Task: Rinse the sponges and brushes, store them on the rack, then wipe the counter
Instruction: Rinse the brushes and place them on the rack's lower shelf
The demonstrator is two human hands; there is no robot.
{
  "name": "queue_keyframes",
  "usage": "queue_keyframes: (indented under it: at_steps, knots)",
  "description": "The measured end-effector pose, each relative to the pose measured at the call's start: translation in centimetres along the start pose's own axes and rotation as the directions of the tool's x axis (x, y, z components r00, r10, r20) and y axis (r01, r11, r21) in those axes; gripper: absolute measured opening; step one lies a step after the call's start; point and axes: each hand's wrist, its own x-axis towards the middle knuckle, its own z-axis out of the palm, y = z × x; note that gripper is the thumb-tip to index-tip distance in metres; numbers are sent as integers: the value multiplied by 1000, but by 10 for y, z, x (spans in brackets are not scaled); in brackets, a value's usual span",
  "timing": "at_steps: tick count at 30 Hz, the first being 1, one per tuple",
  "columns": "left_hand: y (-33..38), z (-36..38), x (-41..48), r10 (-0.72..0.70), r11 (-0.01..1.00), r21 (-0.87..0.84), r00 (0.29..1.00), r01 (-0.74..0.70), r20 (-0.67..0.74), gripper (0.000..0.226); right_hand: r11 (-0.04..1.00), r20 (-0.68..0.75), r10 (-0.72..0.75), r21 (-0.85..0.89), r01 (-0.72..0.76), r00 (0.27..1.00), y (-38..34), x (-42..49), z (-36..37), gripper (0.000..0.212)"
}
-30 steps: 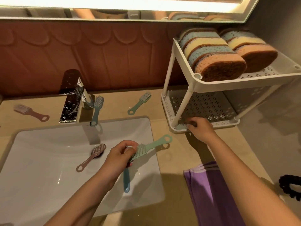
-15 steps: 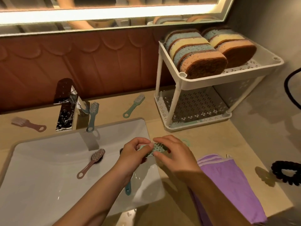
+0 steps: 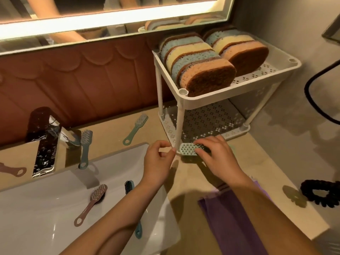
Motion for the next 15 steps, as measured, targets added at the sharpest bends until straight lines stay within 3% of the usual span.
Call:
queue_keyframes:
  at_steps: [2,6,15]
  knots:
    - [4,3,11,154,977,154,988,-150,-13,24,996,-10,77,-34,-77,997,13,21,1,29]
    - [7,10,27,316,880,354,947,-317,62,31,981,67,185,-69,-180,981,28,65,14,29]
    - [2,14,40,454,743,524,889,-416,61,19,985,299,138,-145,-97,944,30,109,47,25]
